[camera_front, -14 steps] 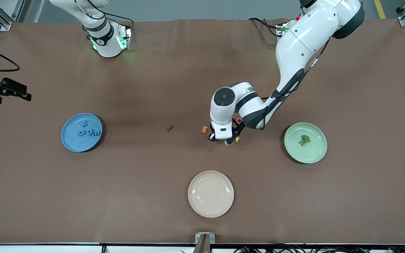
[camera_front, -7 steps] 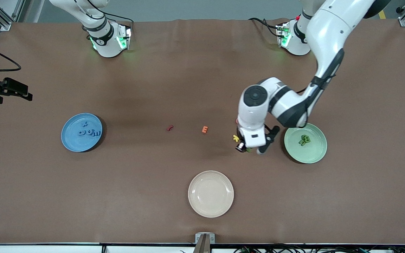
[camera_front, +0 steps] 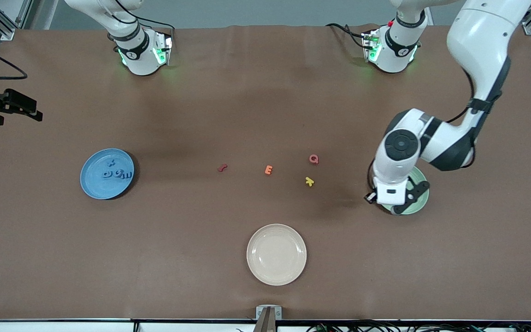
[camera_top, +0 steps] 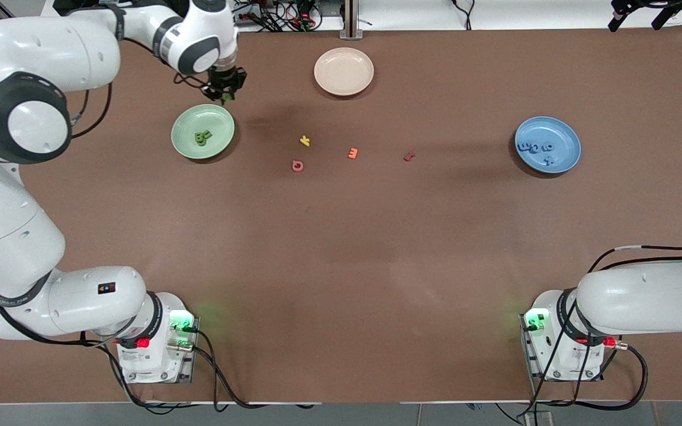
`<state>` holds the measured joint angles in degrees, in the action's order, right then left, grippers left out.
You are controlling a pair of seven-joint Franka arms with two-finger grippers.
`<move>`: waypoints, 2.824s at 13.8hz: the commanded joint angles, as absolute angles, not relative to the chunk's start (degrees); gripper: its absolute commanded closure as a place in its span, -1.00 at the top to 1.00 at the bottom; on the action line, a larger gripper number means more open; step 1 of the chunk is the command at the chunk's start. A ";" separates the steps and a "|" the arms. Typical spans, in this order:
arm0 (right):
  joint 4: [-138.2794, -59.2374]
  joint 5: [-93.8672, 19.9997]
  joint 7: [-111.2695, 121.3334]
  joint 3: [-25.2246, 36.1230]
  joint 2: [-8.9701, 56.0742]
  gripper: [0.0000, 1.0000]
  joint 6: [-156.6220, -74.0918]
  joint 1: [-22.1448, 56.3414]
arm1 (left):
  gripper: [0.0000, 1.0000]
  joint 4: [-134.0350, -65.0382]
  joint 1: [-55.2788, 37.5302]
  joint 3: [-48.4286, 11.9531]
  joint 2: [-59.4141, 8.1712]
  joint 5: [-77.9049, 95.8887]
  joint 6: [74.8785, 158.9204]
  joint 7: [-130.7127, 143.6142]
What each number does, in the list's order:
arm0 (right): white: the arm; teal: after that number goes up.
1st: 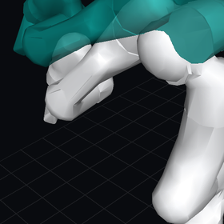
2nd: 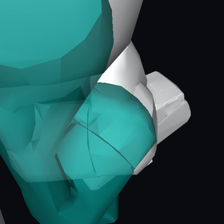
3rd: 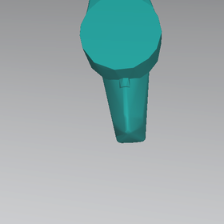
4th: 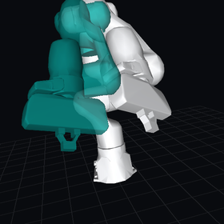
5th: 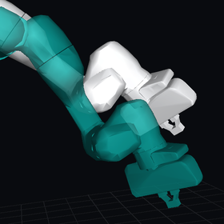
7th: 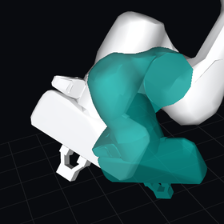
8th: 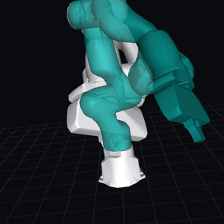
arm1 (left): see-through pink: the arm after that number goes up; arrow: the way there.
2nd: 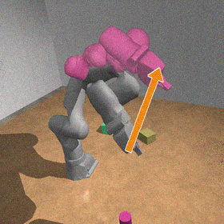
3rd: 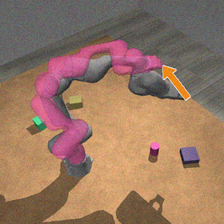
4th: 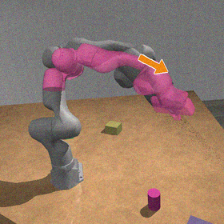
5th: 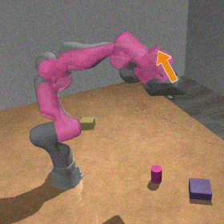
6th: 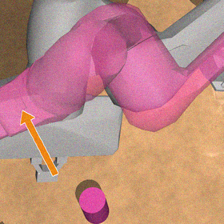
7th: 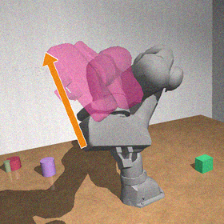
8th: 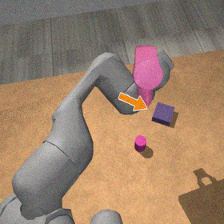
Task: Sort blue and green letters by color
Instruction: 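Carry green N to the green plate with the left gripper, then open the left gripper to drop N onto the green plate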
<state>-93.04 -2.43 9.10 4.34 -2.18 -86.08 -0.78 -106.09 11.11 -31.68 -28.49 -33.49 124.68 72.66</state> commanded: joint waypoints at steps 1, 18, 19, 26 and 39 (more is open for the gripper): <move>-95.27 -2.64 9.23 3.95 -4.48 1.00 -86.84 -1.76 | -0.98 -112.31 17.12 -33.66 -24.97 -33.31 121.39 62.01; -95.36 -2.37 9.14 3.87 -4.13 1.00 -91.49 -1.58 | 0.15 -115.93 24.87 -36.56 -29.36 -33.48 125.16 54.67; -95.36 -2.29 9.23 3.87 -4.04 1.00 -91.41 -1.76 | 0.56 -115.67 24.96 -36.56 -29.36 -33.66 125.16 54.67; -95.36 -2.20 9.14 3.96 -3.96 1.00 -91.32 -2.37 | 1.00 -108.04 24.96 -39.63 -27.69 -33.31 124.37 53.01; -95.10 -2.29 9.05 3.78 -2.90 1.00 -93.17 -1.41 | 1.00 -85.69 24.53 -51.06 -24.09 -30.68 99.84 36.59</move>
